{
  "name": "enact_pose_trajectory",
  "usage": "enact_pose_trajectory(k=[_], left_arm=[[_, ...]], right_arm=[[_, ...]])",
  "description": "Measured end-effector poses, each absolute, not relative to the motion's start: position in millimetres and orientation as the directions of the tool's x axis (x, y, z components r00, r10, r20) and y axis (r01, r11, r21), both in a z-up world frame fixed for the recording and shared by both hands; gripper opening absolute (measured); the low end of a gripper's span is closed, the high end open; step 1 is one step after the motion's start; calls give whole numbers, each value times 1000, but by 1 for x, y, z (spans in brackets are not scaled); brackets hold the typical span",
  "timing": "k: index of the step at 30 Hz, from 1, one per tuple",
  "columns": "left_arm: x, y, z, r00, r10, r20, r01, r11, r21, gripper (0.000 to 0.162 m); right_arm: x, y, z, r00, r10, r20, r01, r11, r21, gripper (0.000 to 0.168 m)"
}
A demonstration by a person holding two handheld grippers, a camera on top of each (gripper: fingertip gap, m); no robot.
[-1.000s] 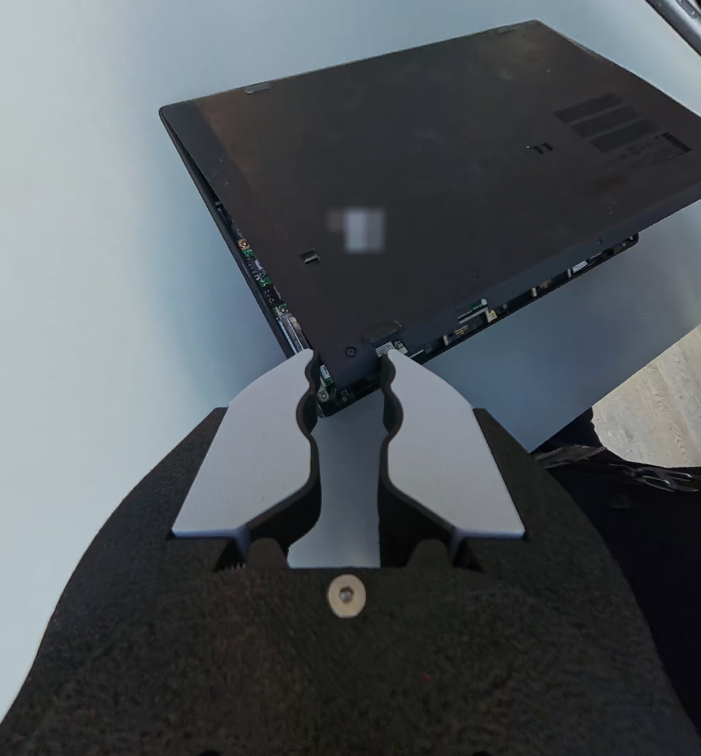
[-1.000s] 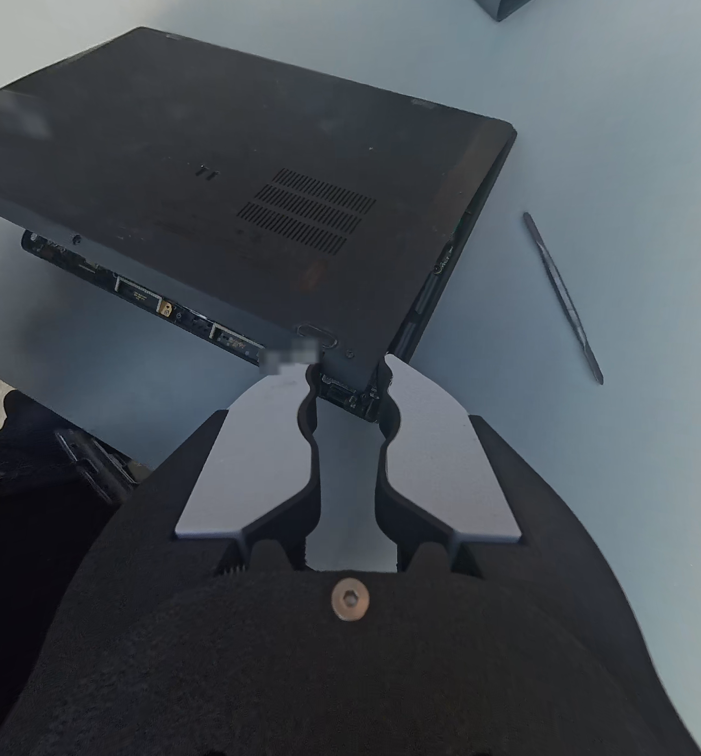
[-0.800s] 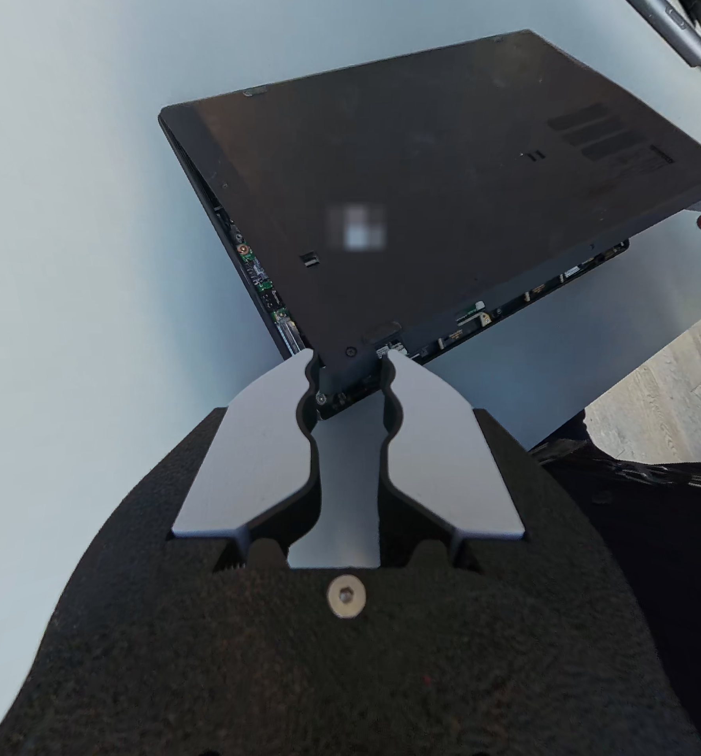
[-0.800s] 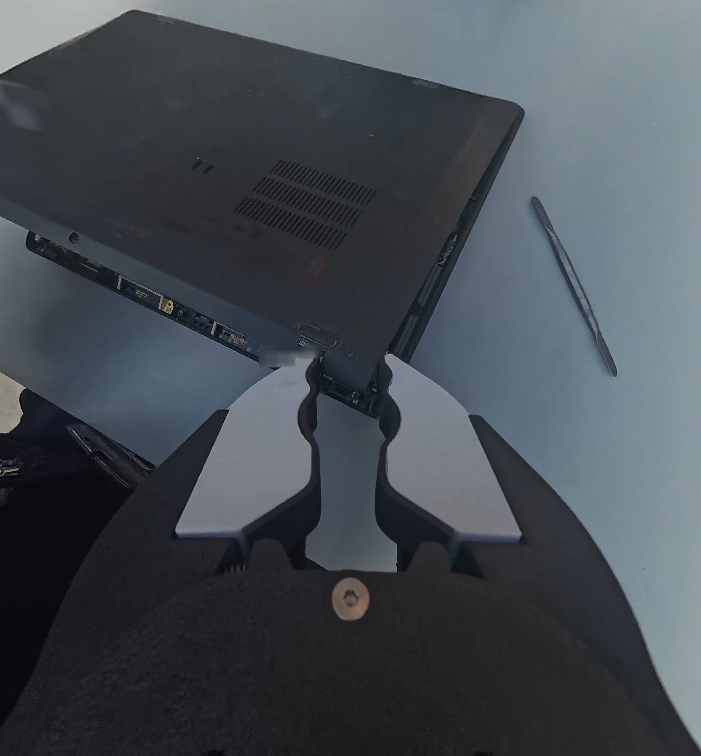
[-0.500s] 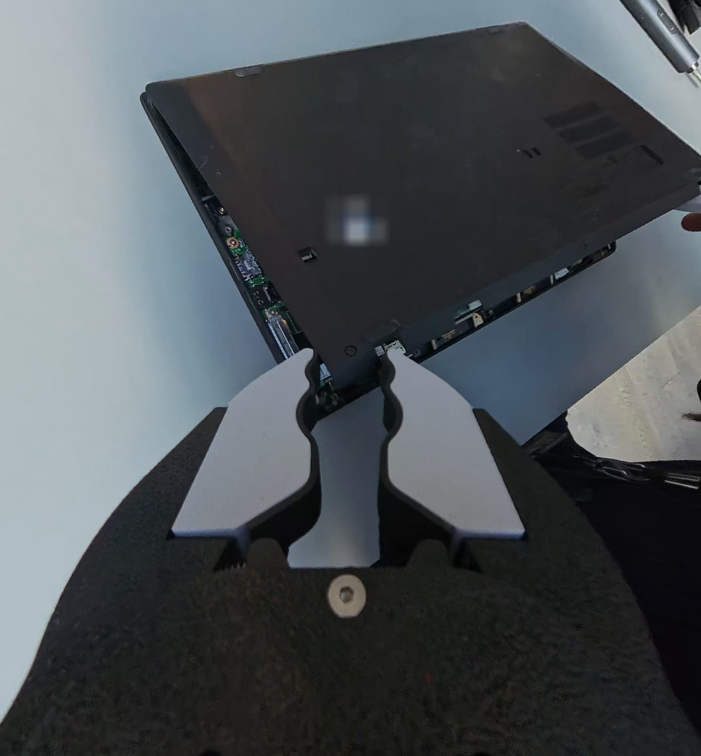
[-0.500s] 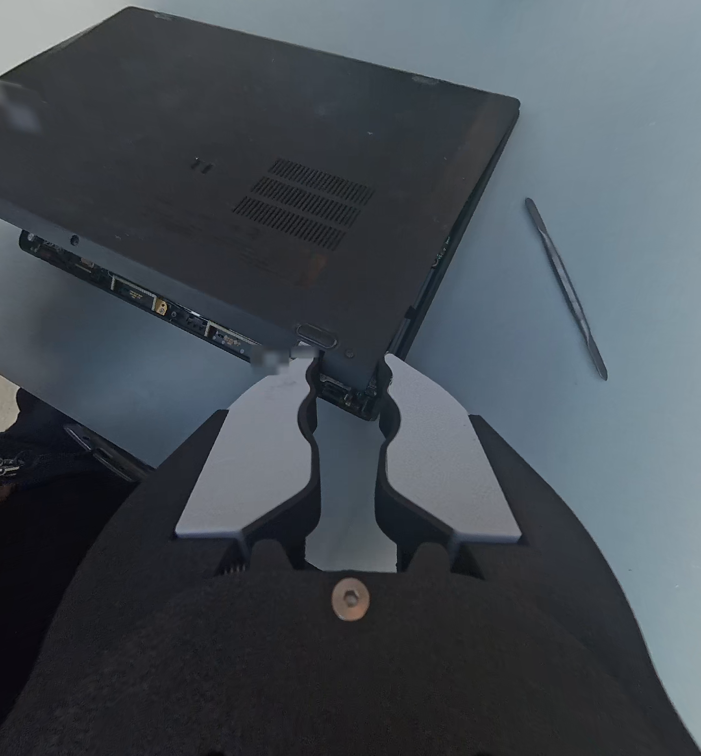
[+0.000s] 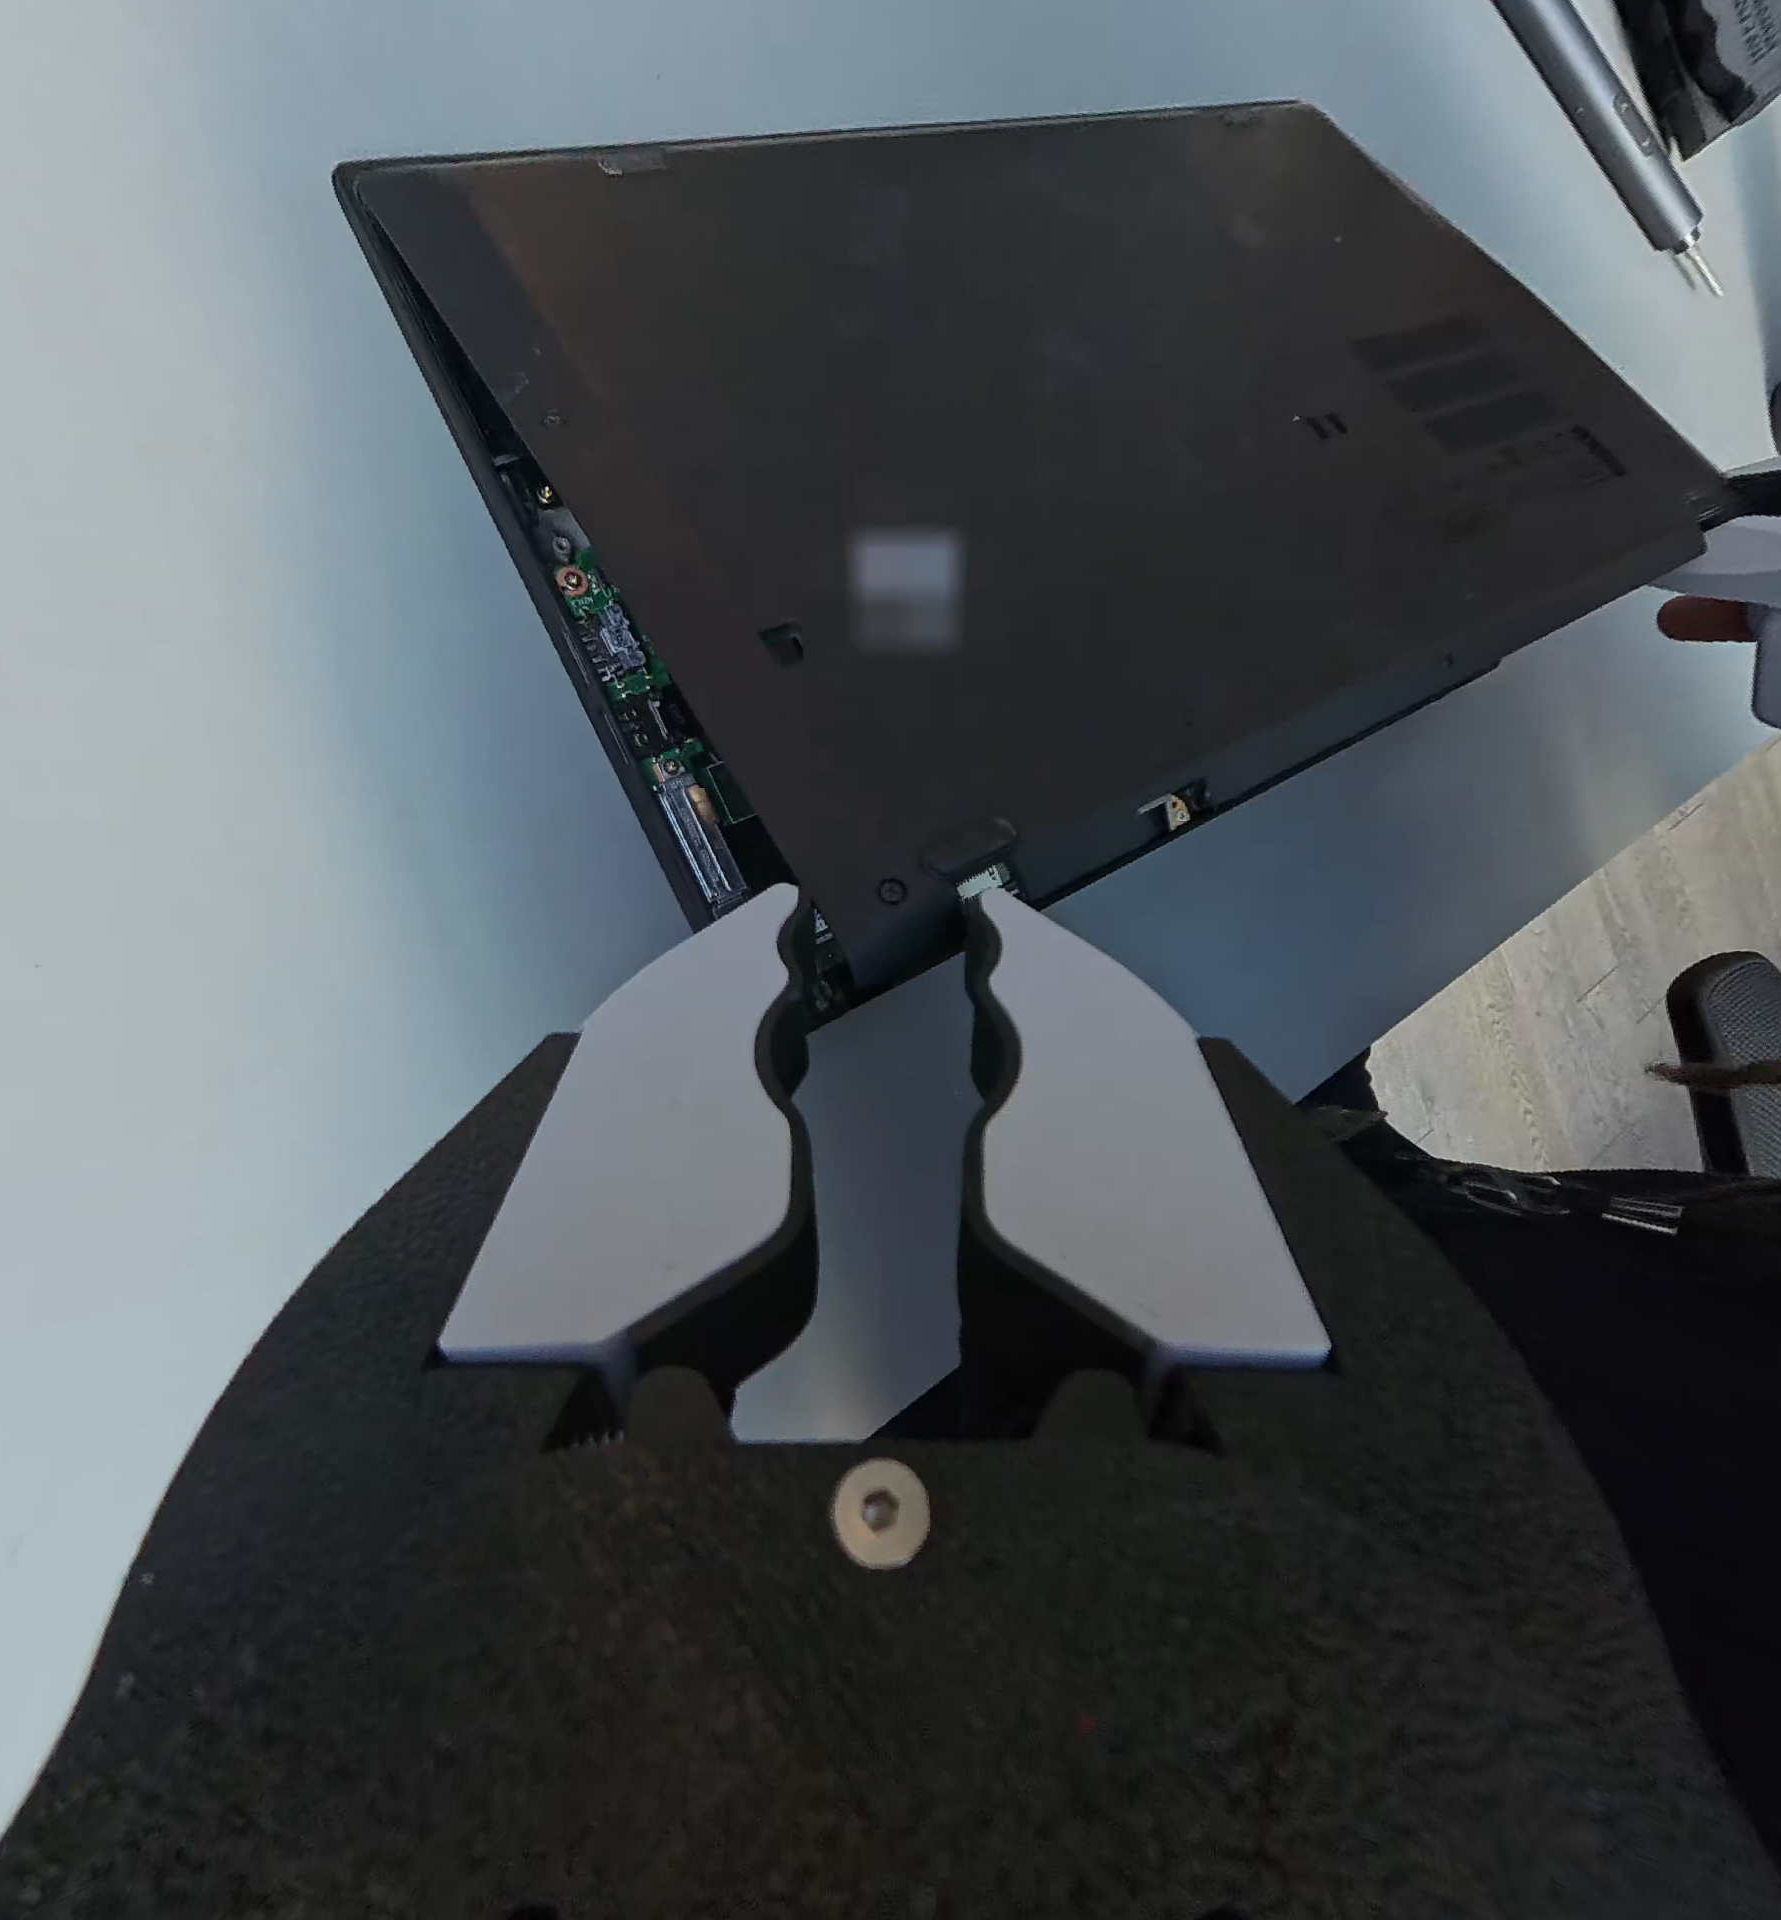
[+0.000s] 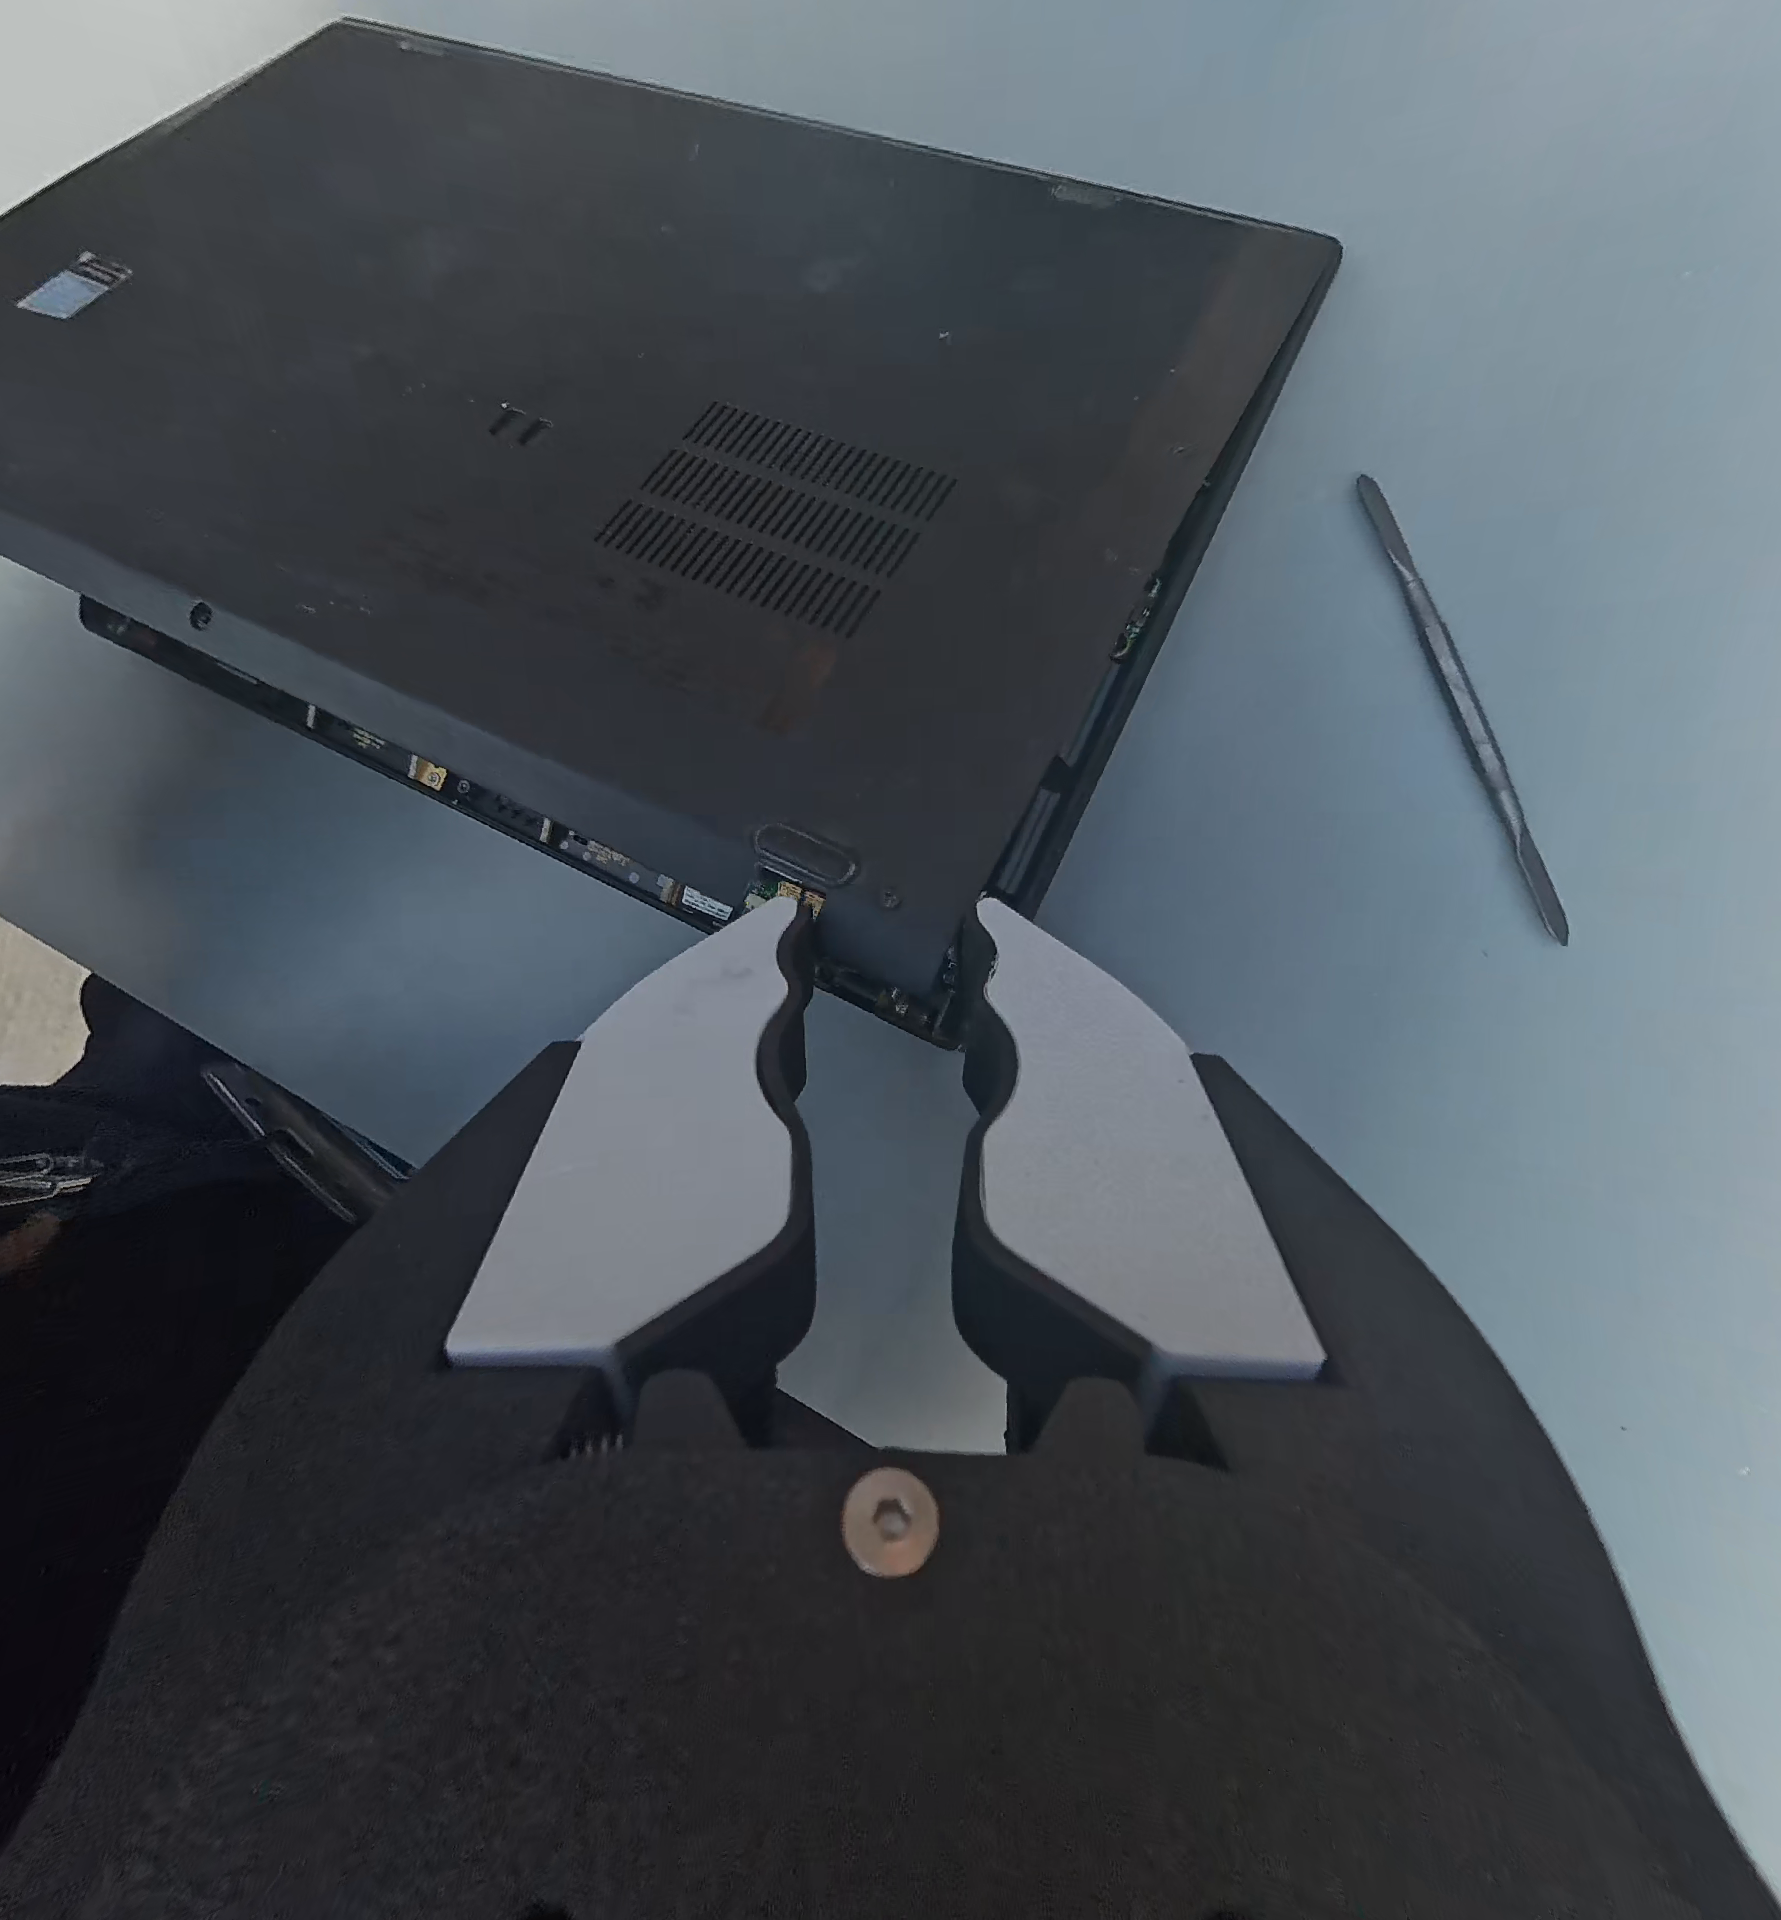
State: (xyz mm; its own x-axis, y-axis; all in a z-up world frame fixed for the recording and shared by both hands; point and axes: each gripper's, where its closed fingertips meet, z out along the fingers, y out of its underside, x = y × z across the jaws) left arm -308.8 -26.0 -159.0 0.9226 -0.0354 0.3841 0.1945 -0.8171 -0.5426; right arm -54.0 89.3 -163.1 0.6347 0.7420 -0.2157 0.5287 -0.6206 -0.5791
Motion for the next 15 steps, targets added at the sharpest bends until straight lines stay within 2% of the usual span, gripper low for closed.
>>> enact_pose_trajectory(k=[15], left_arm=[[-311, -16, -140, 917, -53, 395, 198, -799, -568, 27]], right_arm=[[-60, 102, -138, 600, 775, -202, 530, -573, -625, 26]])
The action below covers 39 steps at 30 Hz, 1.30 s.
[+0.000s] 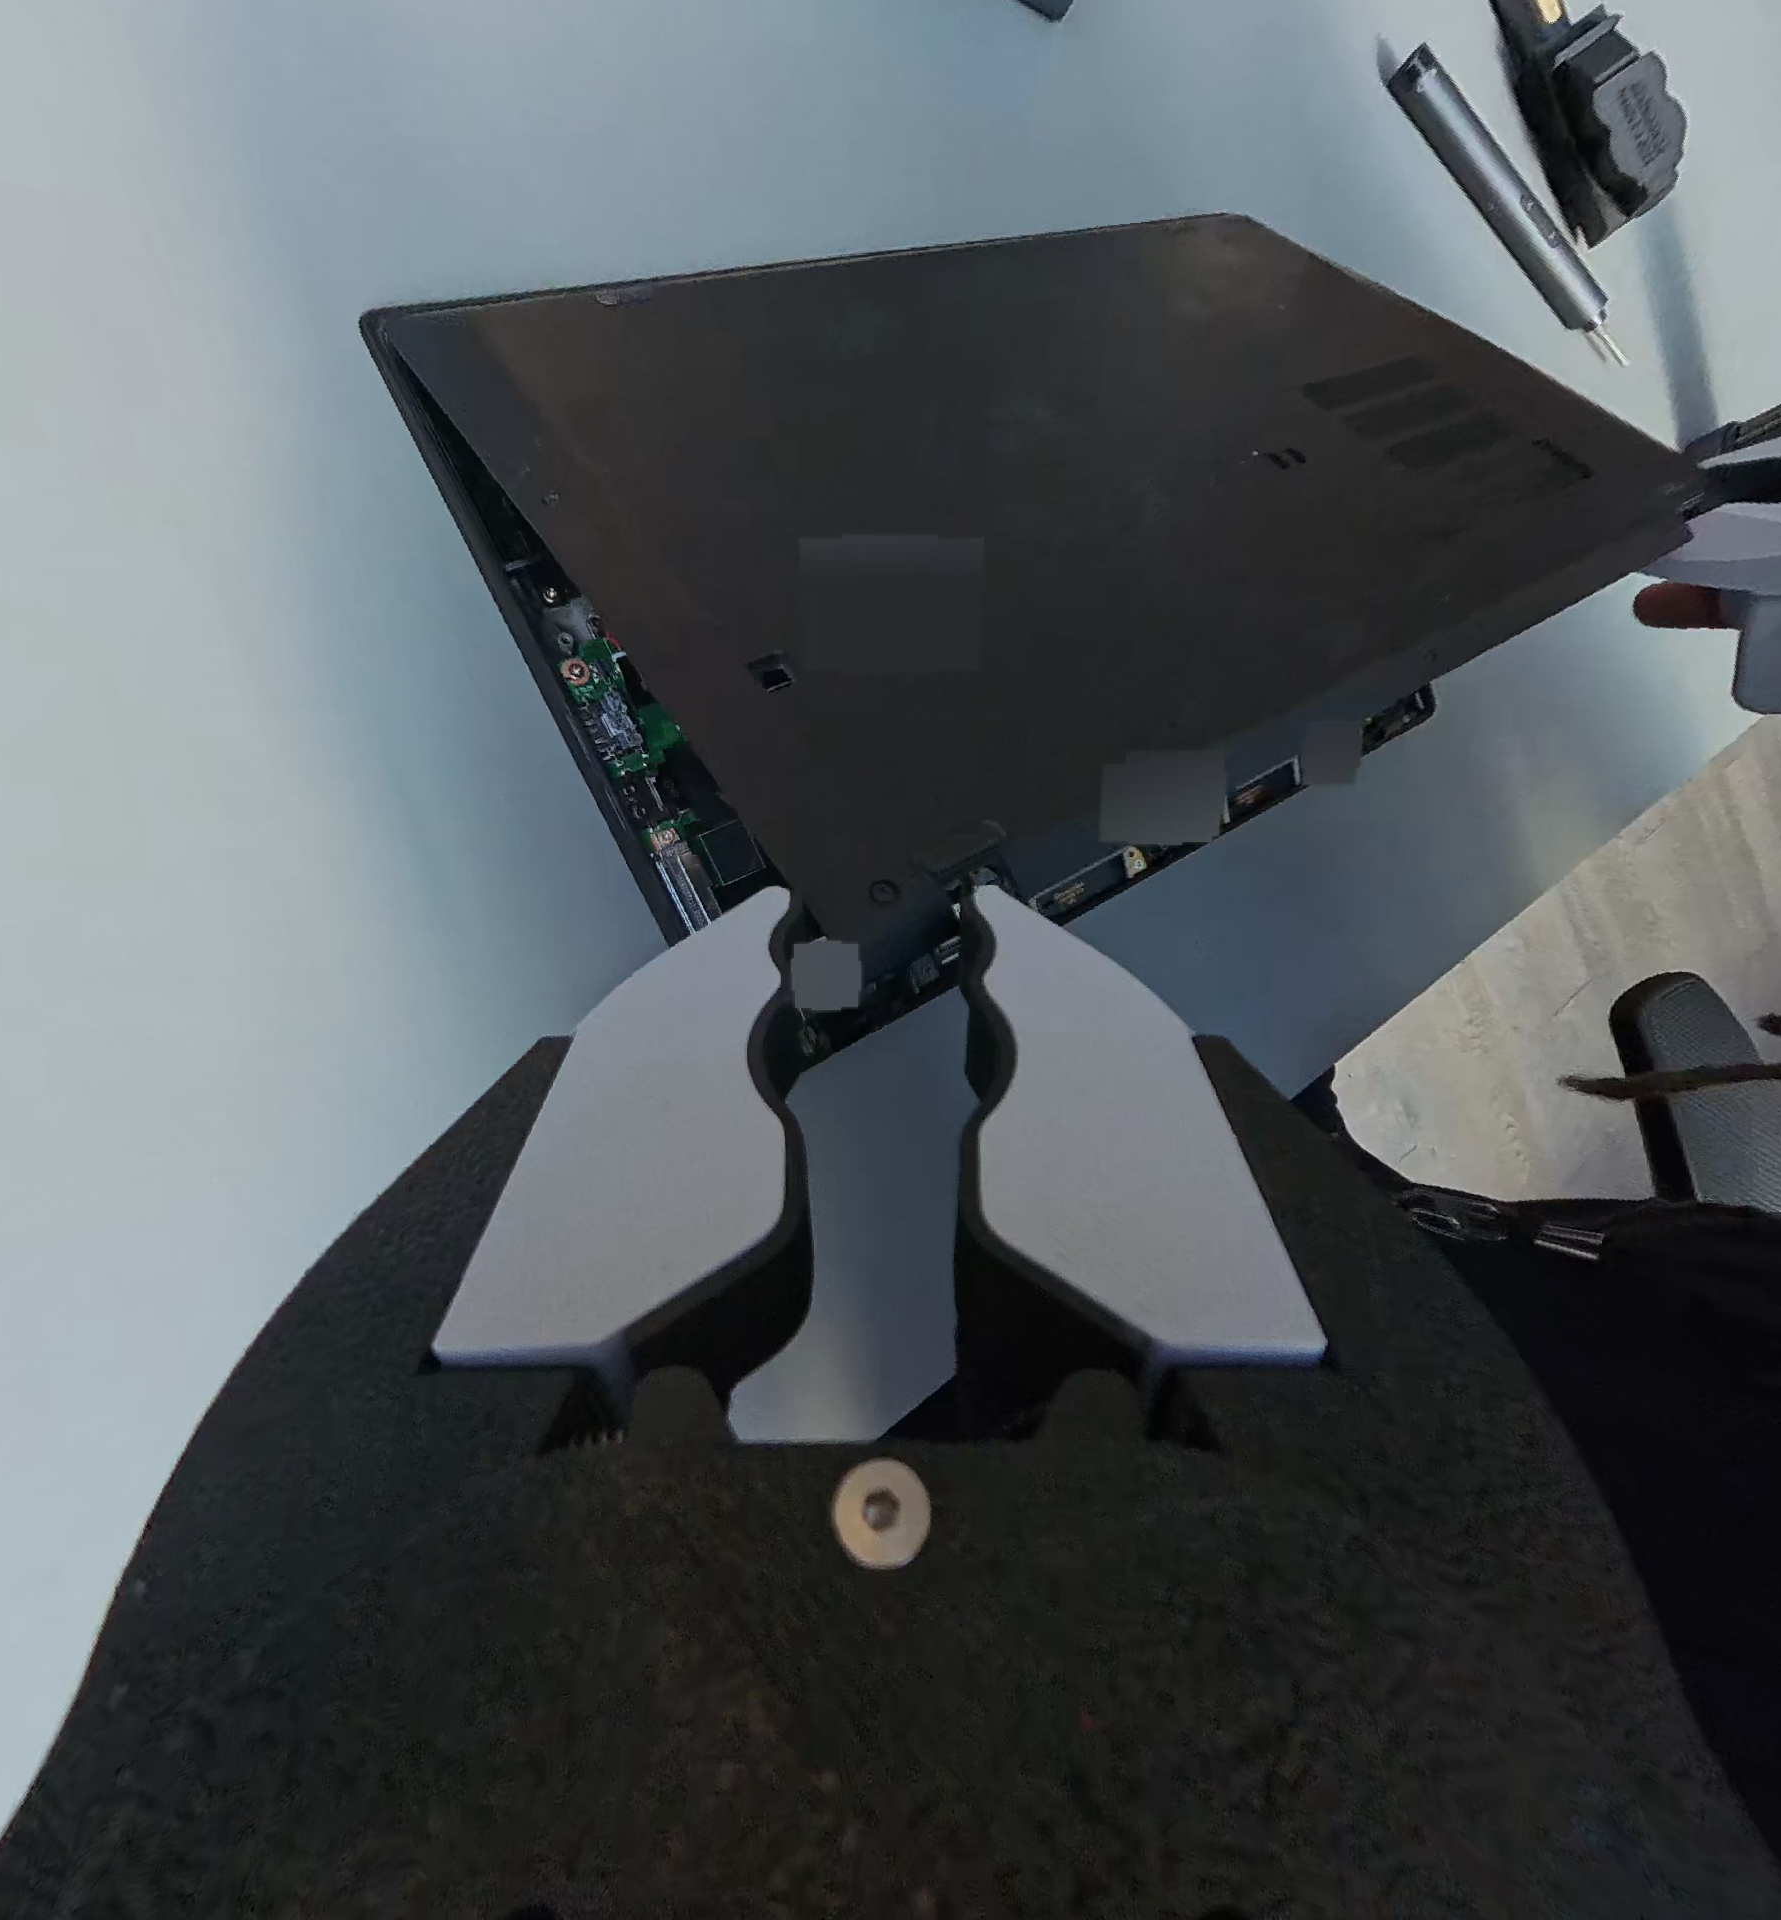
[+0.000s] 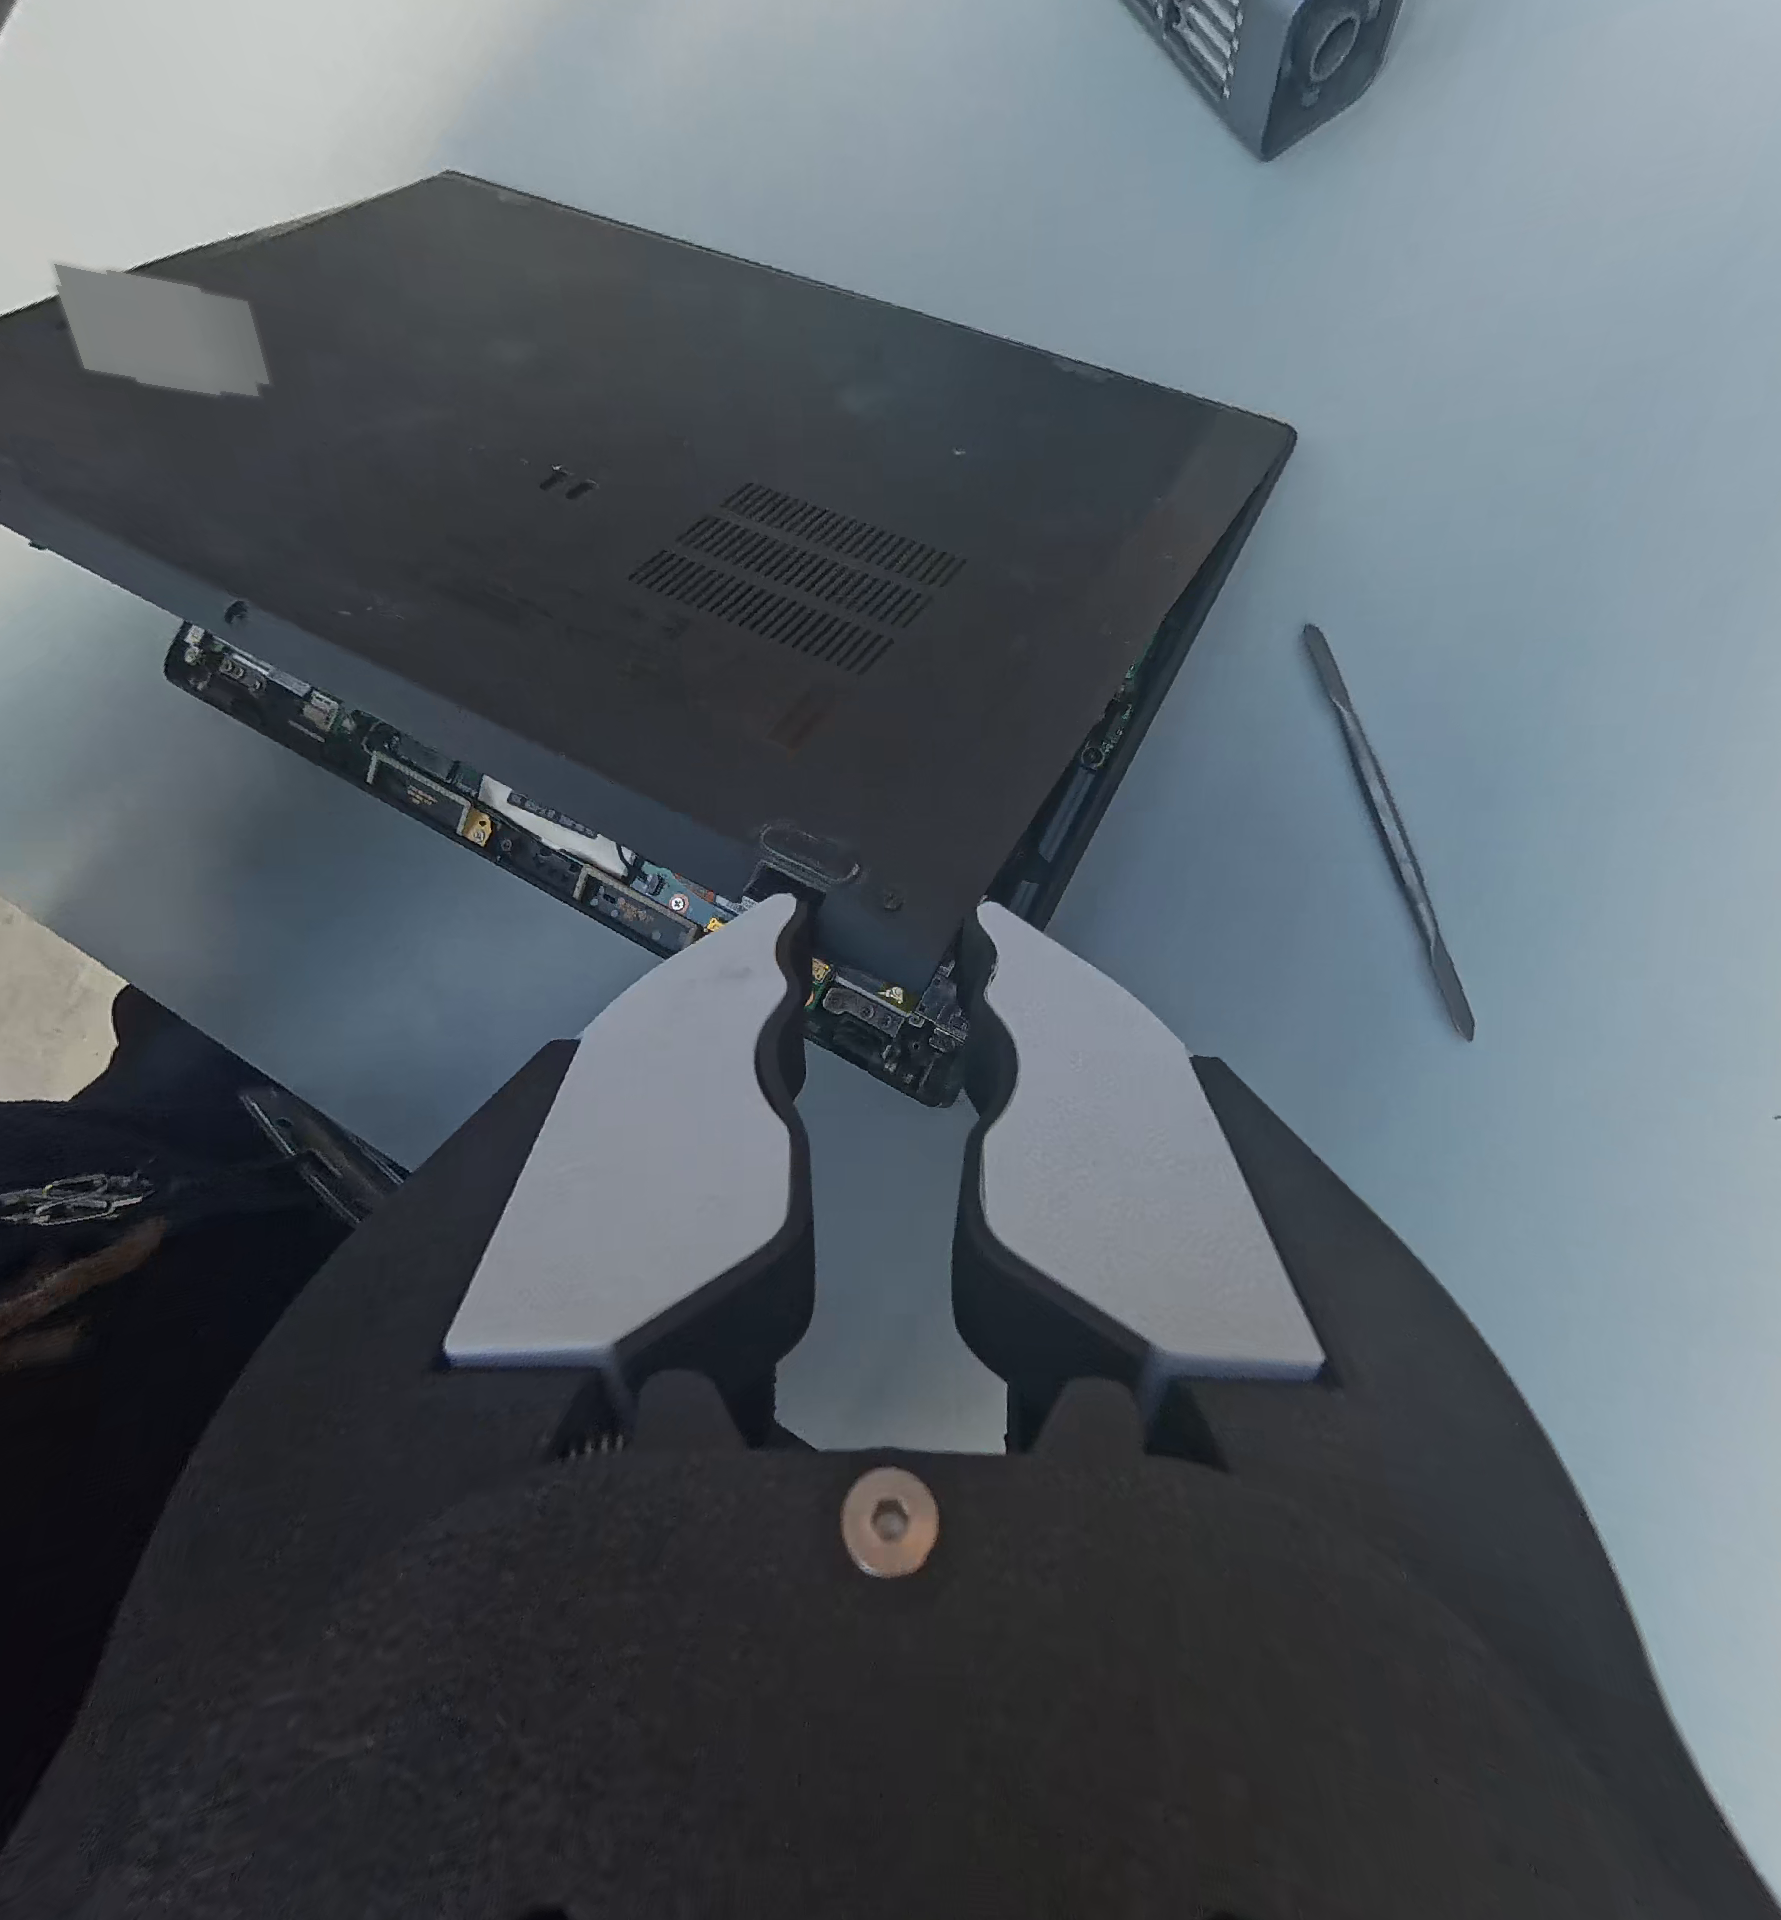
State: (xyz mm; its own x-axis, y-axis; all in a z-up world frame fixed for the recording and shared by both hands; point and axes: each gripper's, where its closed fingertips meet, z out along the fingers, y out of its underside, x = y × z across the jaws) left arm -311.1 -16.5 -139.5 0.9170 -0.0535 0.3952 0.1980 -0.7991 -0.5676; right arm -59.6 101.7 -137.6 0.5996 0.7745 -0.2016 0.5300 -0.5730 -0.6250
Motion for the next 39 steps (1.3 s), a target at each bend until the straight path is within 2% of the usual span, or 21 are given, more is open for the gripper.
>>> enact_pose_trajectory(k=[19, 39], left_arm=[[-314, -11, -129, 892, -51, 448, 235, -795, -559, 27], [-317, -5, -123, 884, -51, 464, 244, -797, -552, 27]], right_arm=[[-63, 103, -134, 621, 720, -310, 465, -656, -594, 26], [-68, 112, -120, 635, 698, -331, 439, -679, -589, 26]])
